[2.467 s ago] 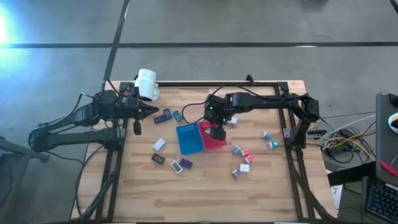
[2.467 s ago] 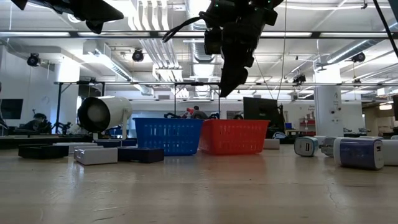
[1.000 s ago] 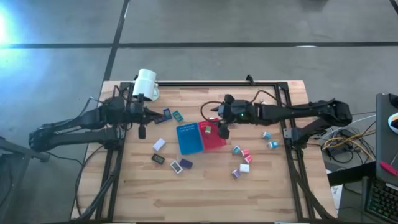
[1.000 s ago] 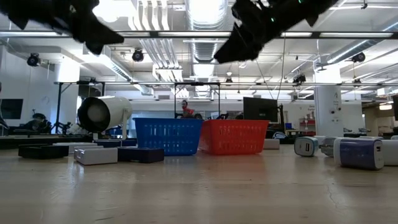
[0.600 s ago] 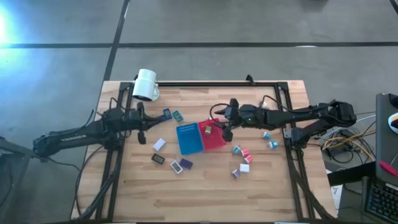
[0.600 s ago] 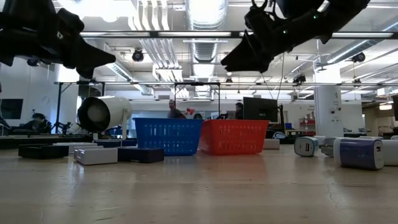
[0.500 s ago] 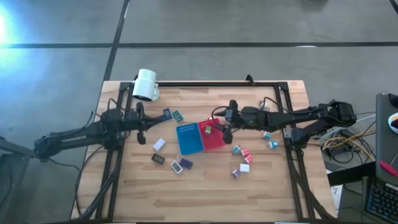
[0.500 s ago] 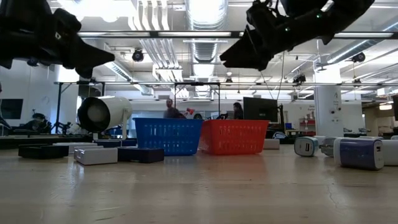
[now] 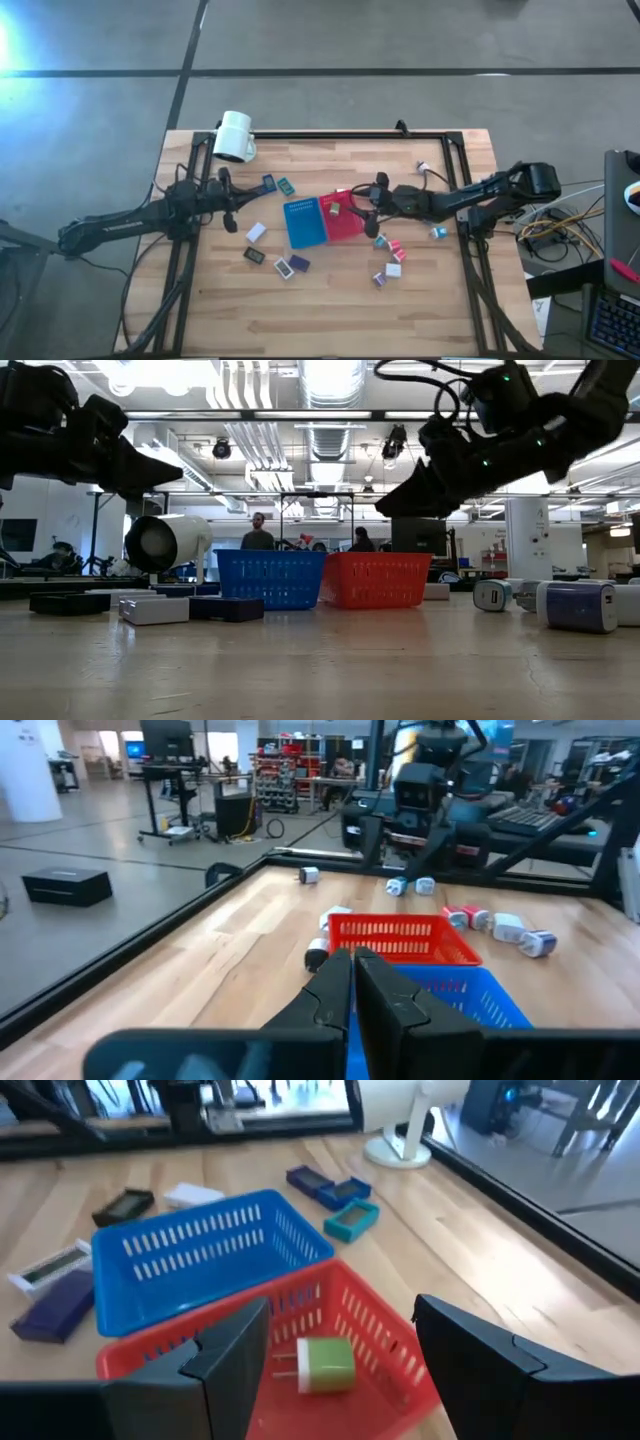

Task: Pick & Place Office items
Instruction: Put the top violet digital clock into the blue bin

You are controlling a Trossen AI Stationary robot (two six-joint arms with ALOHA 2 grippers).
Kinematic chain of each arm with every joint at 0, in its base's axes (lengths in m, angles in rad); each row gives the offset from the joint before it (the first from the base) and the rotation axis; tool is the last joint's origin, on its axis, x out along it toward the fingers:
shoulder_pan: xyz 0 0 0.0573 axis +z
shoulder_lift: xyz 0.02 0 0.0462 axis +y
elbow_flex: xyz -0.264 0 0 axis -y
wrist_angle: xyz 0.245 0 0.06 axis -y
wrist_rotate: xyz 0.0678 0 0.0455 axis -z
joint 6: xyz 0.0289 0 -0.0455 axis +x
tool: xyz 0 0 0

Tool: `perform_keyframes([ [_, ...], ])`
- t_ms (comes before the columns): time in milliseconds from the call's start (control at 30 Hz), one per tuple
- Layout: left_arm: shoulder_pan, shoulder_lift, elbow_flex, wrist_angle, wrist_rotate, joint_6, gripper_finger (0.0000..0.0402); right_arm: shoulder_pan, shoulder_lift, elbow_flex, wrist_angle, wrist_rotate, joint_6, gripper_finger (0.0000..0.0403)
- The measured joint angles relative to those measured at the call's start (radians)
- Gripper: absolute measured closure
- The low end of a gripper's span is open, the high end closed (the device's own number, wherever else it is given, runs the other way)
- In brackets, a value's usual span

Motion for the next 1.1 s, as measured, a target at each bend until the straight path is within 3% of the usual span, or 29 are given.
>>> perform_keyframes([
  [267, 0.0, -0.001, 0.0, 0.005, -0.059, 0.018, 0.0378, 0.0, 0.031, -0.14, 0.275, -0.001, 0.001, 0.0158],
  [567, 0.001, 0.001, 0.0, -0.004, -0.071, 0.001, 0.0378, 0.01, 0.03, -0.17, 0.296, -0.001, 0.013, 0.0158],
  [1000, 0.001, 0.06, 0.046, -0.274, -0.064, -0.061, 0.0378, 0.024, 0.075, -0.174, 0.303, 0.022, 0.022, 0.0158],
  [1100, 0.001, 0.079, 0.064, -0.33, -0.11, -0.061, 0.0378, 0.024, 0.091, -0.17, 0.302, 0.025, 0.024, 0.0158],
])
